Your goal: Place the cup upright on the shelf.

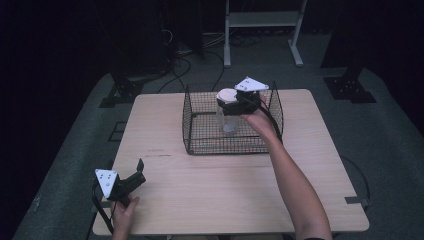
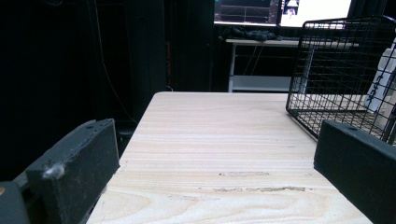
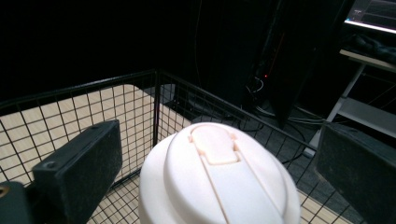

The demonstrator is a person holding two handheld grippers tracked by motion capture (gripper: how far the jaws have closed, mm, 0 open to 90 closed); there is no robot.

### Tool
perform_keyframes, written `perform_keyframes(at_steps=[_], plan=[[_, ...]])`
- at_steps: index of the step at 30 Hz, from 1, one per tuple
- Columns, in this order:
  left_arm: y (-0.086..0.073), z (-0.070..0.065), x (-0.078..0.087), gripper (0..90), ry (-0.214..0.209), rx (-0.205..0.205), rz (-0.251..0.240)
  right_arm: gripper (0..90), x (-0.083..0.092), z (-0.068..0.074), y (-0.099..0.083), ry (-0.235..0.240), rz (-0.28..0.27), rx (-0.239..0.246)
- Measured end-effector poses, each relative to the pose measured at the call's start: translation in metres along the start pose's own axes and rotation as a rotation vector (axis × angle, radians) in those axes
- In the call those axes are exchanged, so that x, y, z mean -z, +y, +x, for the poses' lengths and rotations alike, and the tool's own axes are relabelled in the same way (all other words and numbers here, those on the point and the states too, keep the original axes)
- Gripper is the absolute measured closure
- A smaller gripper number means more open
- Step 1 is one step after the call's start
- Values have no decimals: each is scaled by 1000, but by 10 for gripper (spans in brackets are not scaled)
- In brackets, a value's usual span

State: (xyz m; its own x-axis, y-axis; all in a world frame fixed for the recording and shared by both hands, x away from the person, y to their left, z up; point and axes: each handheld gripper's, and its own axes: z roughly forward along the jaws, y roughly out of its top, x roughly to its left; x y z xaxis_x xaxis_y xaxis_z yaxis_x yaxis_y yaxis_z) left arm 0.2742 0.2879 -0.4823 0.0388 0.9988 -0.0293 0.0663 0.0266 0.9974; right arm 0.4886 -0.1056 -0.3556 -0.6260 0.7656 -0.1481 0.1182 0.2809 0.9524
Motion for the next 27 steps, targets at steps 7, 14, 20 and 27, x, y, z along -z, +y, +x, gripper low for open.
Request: perform_keyframes(at_steps=[7,14,20,27], plan=[[0,0,0,0,2,3,1,5,9,-1,9,10,-31,-5],[0,0,0,0,4,4,1,5,20,-4,17,15,-53,2],[0,-1,0,0,1,-9,1,5,29,-7,17,15,-47,-2],[0,1,0,0,-2,5,-2,5,40,-8,18,6,-50,0]])
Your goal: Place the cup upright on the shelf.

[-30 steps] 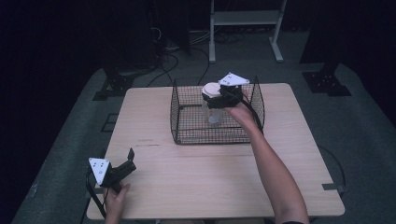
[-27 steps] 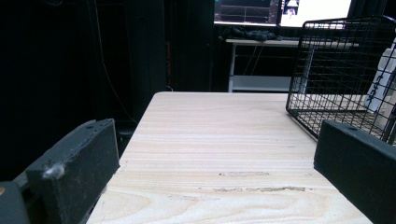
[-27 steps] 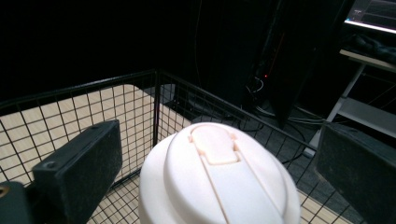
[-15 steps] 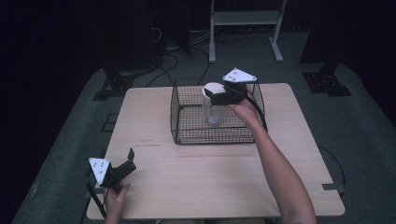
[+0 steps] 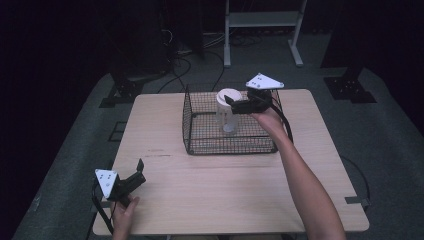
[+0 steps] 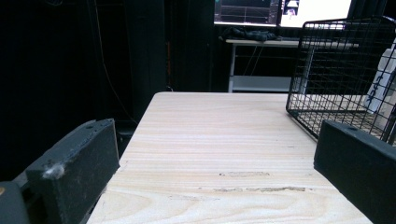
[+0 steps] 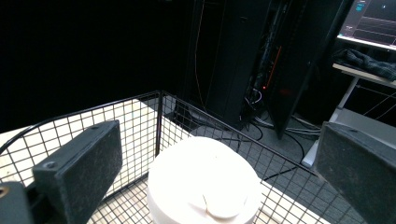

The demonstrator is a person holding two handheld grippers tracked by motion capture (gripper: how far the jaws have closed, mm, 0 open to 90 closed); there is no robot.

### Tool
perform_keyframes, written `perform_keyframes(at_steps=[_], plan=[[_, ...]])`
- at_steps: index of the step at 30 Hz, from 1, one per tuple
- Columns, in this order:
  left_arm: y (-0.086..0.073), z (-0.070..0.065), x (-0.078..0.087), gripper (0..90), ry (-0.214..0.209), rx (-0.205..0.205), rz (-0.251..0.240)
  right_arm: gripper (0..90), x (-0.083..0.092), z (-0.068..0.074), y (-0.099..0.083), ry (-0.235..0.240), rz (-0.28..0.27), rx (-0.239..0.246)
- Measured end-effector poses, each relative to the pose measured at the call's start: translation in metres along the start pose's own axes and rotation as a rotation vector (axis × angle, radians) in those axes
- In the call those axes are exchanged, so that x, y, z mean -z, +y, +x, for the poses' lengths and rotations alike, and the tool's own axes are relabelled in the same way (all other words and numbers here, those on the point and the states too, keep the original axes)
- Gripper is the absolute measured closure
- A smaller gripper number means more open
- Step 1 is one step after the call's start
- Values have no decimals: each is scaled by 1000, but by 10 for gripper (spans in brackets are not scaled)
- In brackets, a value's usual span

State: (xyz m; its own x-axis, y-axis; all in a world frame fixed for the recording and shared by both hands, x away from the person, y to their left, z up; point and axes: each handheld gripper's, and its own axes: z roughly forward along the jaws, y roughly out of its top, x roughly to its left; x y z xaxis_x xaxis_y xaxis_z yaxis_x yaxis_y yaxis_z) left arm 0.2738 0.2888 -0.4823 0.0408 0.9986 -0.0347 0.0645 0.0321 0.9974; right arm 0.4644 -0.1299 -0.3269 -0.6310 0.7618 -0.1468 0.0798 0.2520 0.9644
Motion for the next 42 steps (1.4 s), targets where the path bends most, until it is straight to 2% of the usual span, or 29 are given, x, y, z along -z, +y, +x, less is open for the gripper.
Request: perform_keyframes(at_steps=[9,18,26,42], plan=[[0,-2,-1,0,4,-12,3,5,13,-6,3,-2,-5,-1],[0,-2,0,0,5,-15,3,5,33,-14,-1,-11,-2,-2],[0,-2,-1,0,7,-14,4,5,49,-17,3,9,2,-10],[0,-2,-1,0,8,-15,3,5,70,-8,8,30,0,37]])
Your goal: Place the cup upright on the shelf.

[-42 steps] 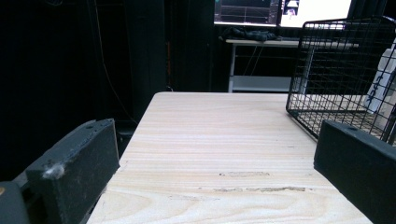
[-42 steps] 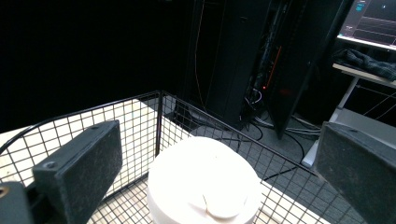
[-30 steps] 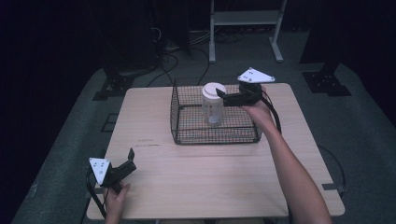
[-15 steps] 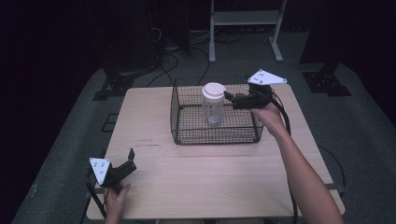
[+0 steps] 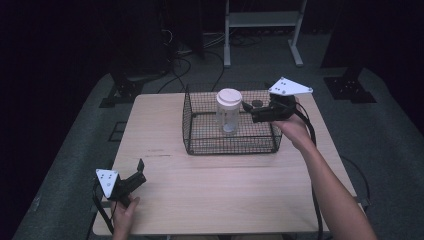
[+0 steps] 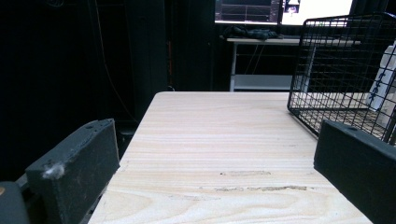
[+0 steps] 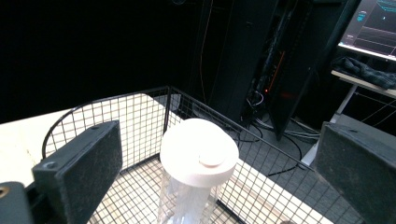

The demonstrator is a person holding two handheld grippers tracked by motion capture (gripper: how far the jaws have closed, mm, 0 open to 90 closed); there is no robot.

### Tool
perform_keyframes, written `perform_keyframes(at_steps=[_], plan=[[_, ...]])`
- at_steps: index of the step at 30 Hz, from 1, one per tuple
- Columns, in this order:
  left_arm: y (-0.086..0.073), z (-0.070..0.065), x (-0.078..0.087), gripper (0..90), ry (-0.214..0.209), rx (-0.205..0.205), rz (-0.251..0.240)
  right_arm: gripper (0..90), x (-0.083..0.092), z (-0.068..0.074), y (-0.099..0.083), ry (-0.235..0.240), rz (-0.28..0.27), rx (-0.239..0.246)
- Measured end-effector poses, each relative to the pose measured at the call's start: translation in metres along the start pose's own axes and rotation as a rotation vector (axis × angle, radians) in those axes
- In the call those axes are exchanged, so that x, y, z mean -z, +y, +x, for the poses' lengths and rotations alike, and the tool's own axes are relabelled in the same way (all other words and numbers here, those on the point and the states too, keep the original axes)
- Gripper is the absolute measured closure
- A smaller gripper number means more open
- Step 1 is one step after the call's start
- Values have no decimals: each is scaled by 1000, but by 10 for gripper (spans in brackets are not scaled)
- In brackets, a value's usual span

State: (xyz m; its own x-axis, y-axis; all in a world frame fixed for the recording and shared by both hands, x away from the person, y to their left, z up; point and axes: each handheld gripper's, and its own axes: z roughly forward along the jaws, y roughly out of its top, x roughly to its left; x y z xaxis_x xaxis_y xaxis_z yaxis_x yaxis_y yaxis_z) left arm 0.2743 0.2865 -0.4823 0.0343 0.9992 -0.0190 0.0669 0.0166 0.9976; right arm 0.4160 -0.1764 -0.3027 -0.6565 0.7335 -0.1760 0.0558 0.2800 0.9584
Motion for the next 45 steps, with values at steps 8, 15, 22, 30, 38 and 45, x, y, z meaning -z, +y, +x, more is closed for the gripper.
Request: perform_keyframes(at_steps=[8,15,22,30,38,45], plan=[[0,0,0,0,0,-1,1,5,9,-4,-12,-6,11,-10],[0,0,0,0,0,-6,1,5,18,-7,-20,-13,21,-16],[0,-1,0,0,0,-6,0,5,26,-8,-27,-17,22,-15],[0,-1,0,0,0,-4,-1,5,33,-7,-35,-17,35,-13],[0,-1,0,0,0,-9,1,5,40,-6,-43,-15,46,-4],[0,-1,0,0,0,-10,0,5,47,-5,-50,-20,46,-8]])
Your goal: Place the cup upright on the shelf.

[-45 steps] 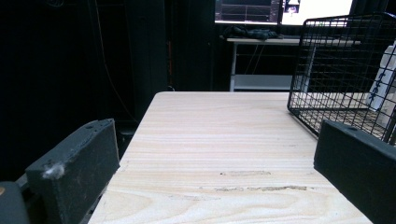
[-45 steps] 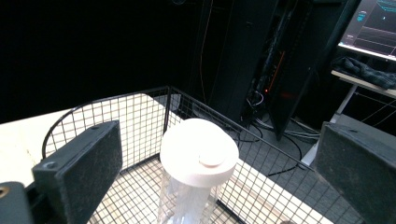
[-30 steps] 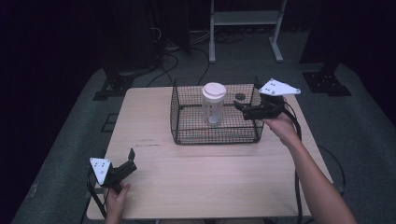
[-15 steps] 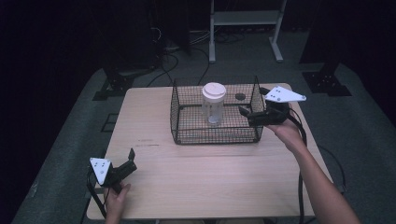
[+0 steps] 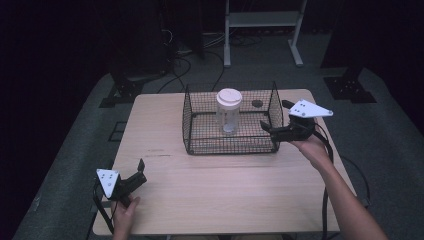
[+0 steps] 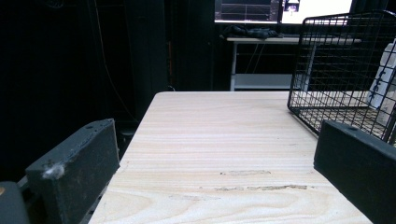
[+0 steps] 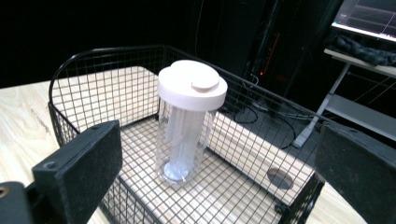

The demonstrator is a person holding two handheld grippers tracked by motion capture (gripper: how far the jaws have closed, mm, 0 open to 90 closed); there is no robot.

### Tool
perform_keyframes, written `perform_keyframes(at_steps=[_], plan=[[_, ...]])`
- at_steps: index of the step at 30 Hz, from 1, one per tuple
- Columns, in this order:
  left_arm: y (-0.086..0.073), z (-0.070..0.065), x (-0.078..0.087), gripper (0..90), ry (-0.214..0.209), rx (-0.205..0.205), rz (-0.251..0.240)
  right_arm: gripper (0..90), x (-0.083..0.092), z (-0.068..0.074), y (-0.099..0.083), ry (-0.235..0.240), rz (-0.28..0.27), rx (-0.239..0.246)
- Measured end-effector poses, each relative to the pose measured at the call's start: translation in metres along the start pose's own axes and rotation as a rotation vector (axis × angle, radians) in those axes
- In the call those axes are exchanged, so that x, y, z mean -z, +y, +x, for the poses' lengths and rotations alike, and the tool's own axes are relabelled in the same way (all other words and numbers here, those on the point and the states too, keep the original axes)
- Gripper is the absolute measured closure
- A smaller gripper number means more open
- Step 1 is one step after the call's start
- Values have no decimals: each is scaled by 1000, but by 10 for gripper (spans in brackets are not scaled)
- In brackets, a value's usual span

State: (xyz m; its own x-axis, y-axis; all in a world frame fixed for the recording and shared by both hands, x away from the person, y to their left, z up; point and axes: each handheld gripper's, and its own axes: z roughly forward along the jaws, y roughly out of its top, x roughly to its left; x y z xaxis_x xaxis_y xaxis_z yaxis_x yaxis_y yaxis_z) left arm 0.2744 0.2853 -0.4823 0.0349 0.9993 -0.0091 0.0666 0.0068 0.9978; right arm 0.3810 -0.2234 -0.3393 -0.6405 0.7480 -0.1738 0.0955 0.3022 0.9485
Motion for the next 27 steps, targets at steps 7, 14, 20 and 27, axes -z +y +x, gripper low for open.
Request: perform_keyframes(at_steps=[7,14,20,27], plan=[[0,0,0,0,0,1,1,5,8,1,-6,3,0,-8],[0,0,0,0,0,-2,3,5,15,3,-15,4,-1,-9],[0,0,0,0,0,-5,2,5,22,7,-23,8,-5,-9],[0,0,0,0,0,-4,3,5,32,10,-28,10,1,0]])
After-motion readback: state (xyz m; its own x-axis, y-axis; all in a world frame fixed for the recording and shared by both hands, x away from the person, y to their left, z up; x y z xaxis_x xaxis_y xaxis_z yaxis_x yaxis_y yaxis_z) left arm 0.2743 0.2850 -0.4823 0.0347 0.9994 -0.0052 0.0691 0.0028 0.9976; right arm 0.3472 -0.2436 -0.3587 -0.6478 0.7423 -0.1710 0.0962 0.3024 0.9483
